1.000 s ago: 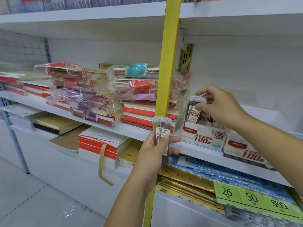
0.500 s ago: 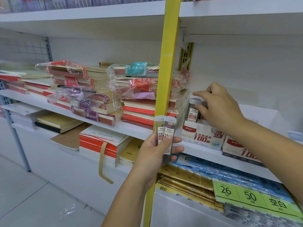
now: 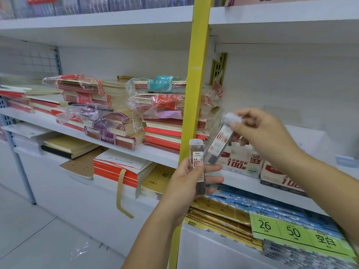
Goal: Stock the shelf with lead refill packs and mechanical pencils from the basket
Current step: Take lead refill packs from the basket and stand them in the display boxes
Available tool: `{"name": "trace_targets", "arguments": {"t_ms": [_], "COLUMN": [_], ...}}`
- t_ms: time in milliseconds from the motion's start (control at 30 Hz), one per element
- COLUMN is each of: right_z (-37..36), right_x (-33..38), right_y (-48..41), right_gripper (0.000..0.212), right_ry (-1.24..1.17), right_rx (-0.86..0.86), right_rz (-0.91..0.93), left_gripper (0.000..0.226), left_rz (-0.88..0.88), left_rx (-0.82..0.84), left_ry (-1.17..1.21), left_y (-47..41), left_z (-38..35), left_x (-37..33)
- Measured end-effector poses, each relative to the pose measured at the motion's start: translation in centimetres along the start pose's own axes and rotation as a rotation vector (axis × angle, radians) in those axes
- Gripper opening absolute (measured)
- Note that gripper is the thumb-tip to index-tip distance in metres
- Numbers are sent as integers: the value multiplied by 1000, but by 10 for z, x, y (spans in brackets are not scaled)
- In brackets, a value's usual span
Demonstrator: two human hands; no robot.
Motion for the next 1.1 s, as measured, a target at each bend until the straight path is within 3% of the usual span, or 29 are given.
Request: {"name": "trace_targets", "arguments": {"t_ms": [67, 167, 333, 500, 600, 700, 800, 933, 1100], "right_z": [23, 32, 13, 13, 12, 11, 12, 10, -18], "right_x": [9, 18, -1, -23, -25, -26, -21, -11, -6], "right_y": [-5, -14, -30, -45, -51, -51, -45, -26, -1], "right_gripper": [14, 15, 22, 16, 10, 20, 27, 22, 21], "right_ry": [85, 393, 603, 472, 660, 919, 1030, 785, 291], "right_rx": [-123, -135, 6, 27, 3, -42, -67, -41, 250], "right_rz": [103, 182, 101, -41, -19, -19, 0, 53, -12], "left_gripper": [20, 17, 13, 14, 14, 15, 14, 14, 16], "left_rz": [12, 10, -3, -27, -30, -29, -23, -38, -57], "left_rx": [-35, -75, -155, -179, -180, -179, -174, -158, -128], "left_ry": [5, -15, -43, -94, -112, -119, -140, -166, -187], "left_y": [-1, -2, -5, -5, -5, -5, -6, -8, -13], "left_z": [4, 8, 16, 18, 18, 18, 16, 12, 2], "left_x": [1, 3, 7, 4, 4, 2, 2, 0, -2]}}
Point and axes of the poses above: each hand's wrist, its own y-axis away from the middle knuckle, its own z-axis out of the back of the hand, x = y × z, the point moved 6 cm from there along -y, towards the middle knuckle, and after that the axes turned 13 degrees about x, right-handed, at the moved point
